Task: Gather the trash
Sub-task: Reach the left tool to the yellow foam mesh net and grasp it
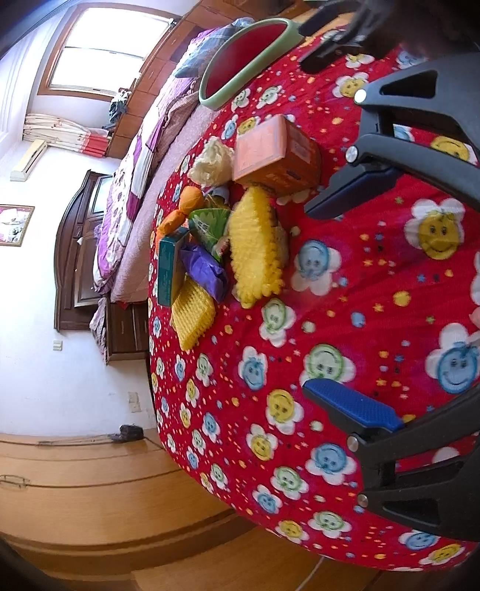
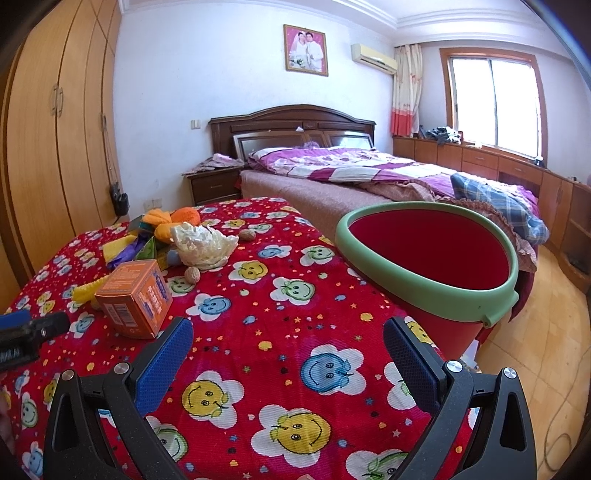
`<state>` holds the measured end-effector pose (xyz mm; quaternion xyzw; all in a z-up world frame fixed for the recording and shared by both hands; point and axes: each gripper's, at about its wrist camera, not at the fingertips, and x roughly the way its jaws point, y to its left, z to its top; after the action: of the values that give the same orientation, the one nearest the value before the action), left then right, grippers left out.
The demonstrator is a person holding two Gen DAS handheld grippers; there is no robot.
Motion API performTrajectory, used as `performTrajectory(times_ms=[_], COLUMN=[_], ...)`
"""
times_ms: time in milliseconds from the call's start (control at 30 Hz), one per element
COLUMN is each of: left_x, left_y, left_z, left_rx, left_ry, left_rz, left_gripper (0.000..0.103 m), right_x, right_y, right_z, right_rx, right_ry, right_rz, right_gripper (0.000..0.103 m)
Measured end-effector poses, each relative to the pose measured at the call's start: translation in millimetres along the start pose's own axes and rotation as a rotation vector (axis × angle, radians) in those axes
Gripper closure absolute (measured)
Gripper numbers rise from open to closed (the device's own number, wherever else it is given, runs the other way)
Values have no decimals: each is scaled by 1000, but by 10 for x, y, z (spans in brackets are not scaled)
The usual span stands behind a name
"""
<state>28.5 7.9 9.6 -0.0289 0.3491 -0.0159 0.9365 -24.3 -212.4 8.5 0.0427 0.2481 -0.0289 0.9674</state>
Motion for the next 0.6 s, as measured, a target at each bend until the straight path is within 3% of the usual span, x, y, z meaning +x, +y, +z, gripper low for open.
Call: performTrajectory(times_ms=[267, 400, 600], left_x=[295, 479, 681], left_y=[-138, -149, -172], left_z=[362, 478, 488], left_rx=[24, -3, 7], left_ry=[71, 97, 147], left_rz=[-59, -45, -88], left_gripper=[15, 20, 30], right_x=[-1, -32, -29], right_y=[-144, -160, -206], right_z=[43, 62, 96], right_rx=[46, 51, 66], right_ry=[36, 35, 56], right_rz=[12, 10, 13], right_gripper=[1, 1, 1])
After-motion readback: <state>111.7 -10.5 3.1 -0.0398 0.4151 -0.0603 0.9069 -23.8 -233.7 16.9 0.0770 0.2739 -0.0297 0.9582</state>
